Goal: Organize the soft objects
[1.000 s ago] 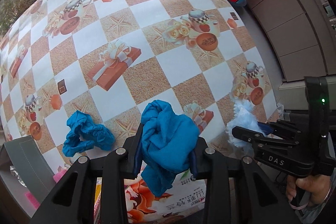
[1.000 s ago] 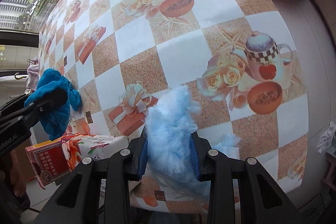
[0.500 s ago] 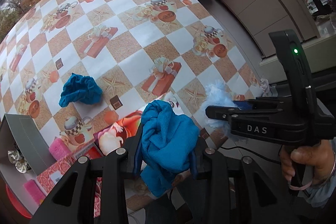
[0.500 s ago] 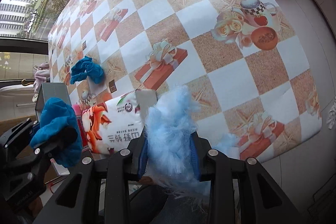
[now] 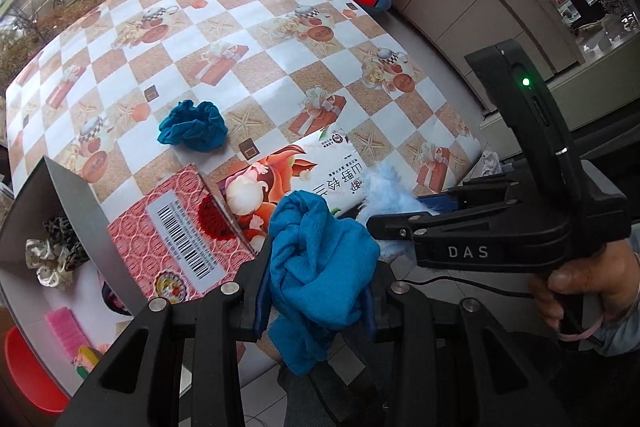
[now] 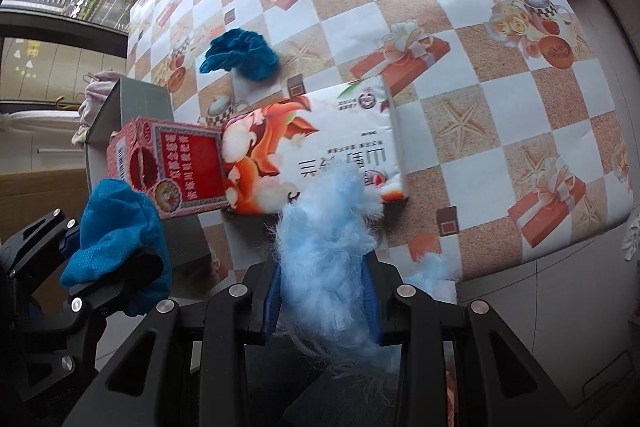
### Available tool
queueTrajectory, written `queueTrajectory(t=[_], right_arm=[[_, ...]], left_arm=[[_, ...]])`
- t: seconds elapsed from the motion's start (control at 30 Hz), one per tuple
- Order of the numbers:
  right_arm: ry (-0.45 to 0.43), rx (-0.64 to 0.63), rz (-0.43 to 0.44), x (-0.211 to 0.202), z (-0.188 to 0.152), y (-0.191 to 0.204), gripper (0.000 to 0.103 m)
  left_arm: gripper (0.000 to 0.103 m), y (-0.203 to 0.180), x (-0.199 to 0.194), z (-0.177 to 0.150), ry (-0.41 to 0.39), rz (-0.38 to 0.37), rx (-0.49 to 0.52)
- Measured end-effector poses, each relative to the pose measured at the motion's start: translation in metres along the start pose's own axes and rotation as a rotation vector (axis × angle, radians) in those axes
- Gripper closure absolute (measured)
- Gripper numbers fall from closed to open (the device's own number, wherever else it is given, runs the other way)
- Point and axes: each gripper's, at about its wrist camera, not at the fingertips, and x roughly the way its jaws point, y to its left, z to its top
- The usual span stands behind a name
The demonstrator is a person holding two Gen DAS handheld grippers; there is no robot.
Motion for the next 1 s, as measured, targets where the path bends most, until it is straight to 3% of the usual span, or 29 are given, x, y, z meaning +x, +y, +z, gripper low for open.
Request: queueTrajectory(t=[0.43,0.57,1.0], right_arm=[[0.025,-0.267,-0.023,0.006,-0.021,0.101,0.067],[0.023,-0.333,-0.028,0.007,-0.023,0.127,0.067],[0.046,-0.507,-0.033,0.018,-0.017,0.208,0.067]], left_arm=[[0.065,0.064,-0.054,-0.052,-0.144,0.041,-0.211],[0.065,0.088,-0.065,-0.069,-0.181,0.102,-0.284],[0.065,0.156,-0.077,-0.119,-0.217,0.178,-0.509]])
